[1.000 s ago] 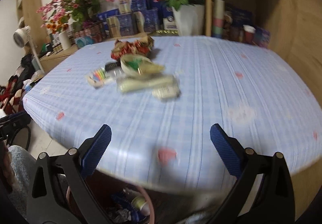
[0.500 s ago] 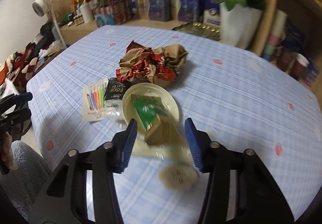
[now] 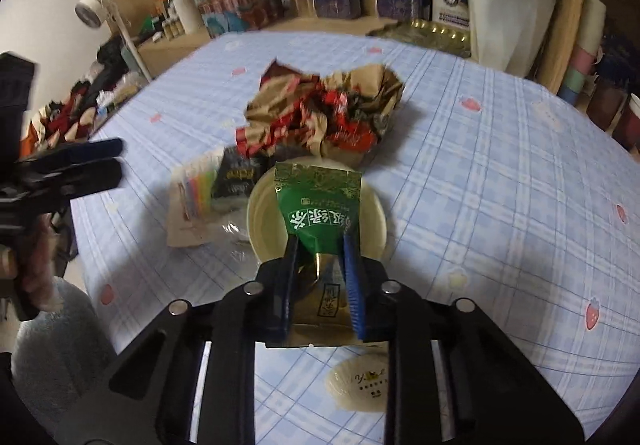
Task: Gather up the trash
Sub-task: 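Grasp the green tea packet with the right tool while the left tool grasps the brown-red wrapping paper, then lift the wrapping paper with the left tool and carry it over the bin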
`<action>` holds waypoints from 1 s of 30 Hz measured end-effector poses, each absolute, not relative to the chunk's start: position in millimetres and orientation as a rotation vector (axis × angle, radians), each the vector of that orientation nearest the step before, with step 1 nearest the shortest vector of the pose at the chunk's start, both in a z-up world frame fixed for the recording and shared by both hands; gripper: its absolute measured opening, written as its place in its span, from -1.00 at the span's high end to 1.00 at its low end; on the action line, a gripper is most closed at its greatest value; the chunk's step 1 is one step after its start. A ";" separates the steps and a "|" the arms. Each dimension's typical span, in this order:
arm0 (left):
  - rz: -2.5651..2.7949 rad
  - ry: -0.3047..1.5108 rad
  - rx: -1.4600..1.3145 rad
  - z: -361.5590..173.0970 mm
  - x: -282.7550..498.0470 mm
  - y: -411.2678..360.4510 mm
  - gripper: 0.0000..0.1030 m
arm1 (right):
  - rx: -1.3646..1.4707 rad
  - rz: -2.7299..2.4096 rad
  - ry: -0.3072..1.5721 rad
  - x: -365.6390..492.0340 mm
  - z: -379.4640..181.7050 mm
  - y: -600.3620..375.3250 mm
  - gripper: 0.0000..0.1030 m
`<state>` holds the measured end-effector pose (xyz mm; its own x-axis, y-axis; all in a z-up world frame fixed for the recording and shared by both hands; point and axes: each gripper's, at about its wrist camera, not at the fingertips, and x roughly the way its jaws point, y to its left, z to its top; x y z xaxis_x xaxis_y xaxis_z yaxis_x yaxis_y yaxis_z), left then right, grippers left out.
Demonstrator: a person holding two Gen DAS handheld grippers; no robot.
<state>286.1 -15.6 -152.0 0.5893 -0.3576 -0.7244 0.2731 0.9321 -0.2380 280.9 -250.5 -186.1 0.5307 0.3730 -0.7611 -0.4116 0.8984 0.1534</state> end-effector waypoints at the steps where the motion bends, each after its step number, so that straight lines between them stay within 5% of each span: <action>1: -0.371 0.870 -0.106 -152.8 292.5 -19.9 -0.72 | -0.029 0.465 0.881 279.7 -182.0 -253.9 0.54; 16: -0.268 0.956 -0.255 -172.5 393.8 -72.3 -0.71 | 0.032 0.340 0.746 265.3 -156.5 -295.2 0.56; 21: -0.214 0.986 -0.236 -184.9 408.5 -80.4 -0.44 | 0.084 0.323 0.748 257.0 -159.4 -307.4 0.56; 25: -0.211 0.974 -0.238 -182.6 406.9 -74.7 0.02 | 0.120 0.306 0.760 248.4 -165.5 -316.8 0.56; 30: -0.236 0.927 -0.235 -164.2 393.0 -63.7 0.21 | 0.157 0.292 0.745 237.7 -164.8 -321.9 0.56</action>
